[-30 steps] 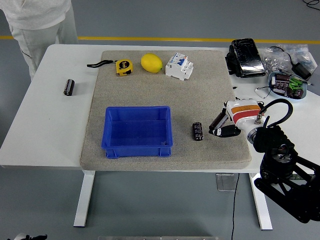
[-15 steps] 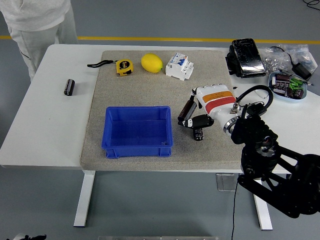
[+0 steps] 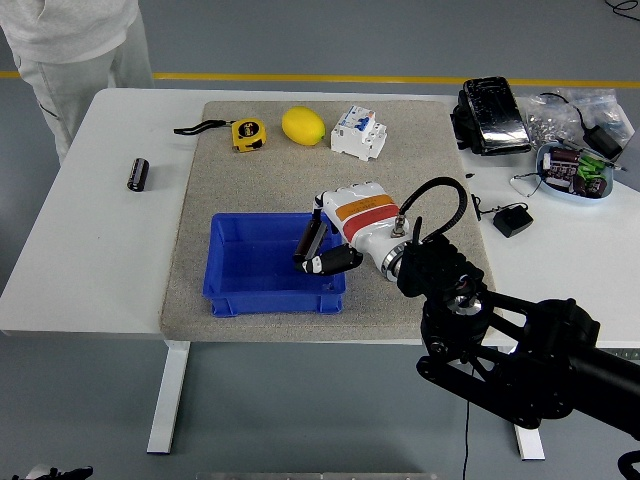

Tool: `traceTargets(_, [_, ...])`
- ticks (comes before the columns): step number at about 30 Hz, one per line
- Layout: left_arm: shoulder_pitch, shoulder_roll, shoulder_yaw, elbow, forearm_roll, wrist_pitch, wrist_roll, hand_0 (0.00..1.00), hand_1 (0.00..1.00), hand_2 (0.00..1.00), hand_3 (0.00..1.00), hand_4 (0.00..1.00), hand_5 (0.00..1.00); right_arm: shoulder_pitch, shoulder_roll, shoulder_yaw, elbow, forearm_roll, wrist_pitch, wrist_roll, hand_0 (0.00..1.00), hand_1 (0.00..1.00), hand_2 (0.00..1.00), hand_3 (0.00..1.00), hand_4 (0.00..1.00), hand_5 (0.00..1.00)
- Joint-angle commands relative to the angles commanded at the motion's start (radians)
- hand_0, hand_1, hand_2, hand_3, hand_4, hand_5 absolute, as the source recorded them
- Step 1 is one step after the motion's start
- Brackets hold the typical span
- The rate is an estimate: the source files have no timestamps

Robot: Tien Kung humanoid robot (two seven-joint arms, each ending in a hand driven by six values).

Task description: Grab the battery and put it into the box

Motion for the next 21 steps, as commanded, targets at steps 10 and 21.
traceTargets(10, [0.002,0.002,-0.002,-0.001,0.002,-0.001,0.002,0.702,0.669,0.715,0.592,0.605,0.485,0.020,0.026,-0.029,-0.038,0.024,0.028,0.041,0.002,0.129,0.625,0.752,0.998,0.593])
traceTargets(21, [0.009,0.002,-0.010,-0.002,0.017,-0.004,0.007,0.701,0.673,0.714,0.592,0.606,0.487,0.026,0.020,-0.002,-0.016,0.014,0.048,0.050,0.003,0.163,0.714,0.821,0.998,0.625])
